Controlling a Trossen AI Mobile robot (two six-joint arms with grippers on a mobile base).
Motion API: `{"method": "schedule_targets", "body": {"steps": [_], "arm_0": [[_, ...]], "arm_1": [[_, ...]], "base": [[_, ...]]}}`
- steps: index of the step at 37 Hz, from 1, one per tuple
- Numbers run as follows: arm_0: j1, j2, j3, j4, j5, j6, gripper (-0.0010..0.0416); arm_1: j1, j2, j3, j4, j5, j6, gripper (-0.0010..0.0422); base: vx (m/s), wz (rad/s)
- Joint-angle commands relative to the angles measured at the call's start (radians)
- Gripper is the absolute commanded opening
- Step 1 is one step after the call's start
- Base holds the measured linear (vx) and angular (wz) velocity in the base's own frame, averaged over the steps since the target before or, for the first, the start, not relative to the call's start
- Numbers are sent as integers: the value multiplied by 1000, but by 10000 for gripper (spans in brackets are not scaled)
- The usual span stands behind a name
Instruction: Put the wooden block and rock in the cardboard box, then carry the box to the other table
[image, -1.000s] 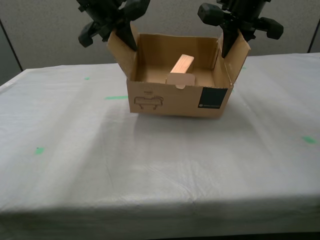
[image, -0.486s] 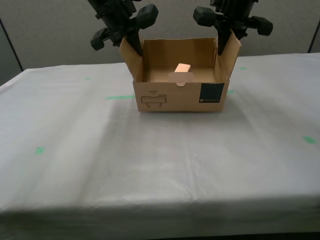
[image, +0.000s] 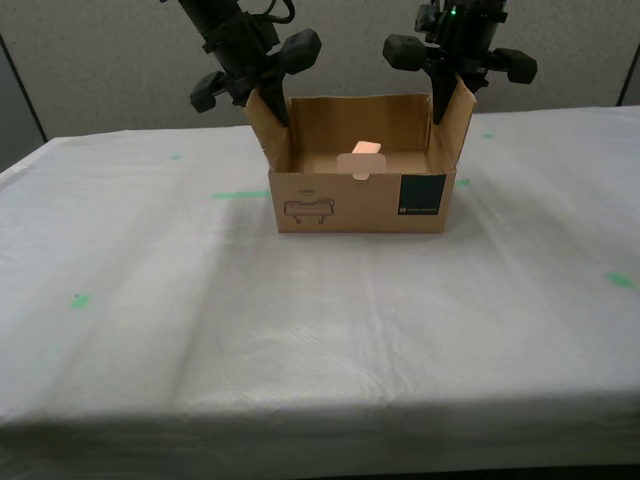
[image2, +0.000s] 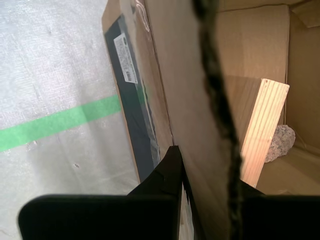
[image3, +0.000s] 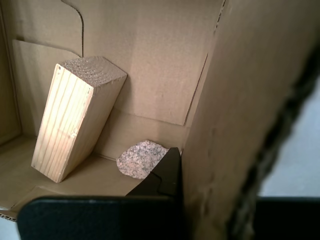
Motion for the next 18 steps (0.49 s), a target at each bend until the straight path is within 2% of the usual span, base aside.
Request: {"method": "schedule_targets", "body": {"steps": [1,4,6,18], "arm_0": [[-4,1,2,10,-20,-5,-1],[-9,1,2,9,15,-4,-1],[-14,1,2,9,37,-2,-1],[-27,3,2,11,38,-2,0]], "arm_1": [[-2,1,0,-2,-2,3,-1],[1,1,-5,-3,-34,2,-1],[2,1,-10,-5,-37,2,-1],[6,1,-11,-16,-36,2,0]], "base": [[0,0],[0,0],[0,0],[0,0]]}}
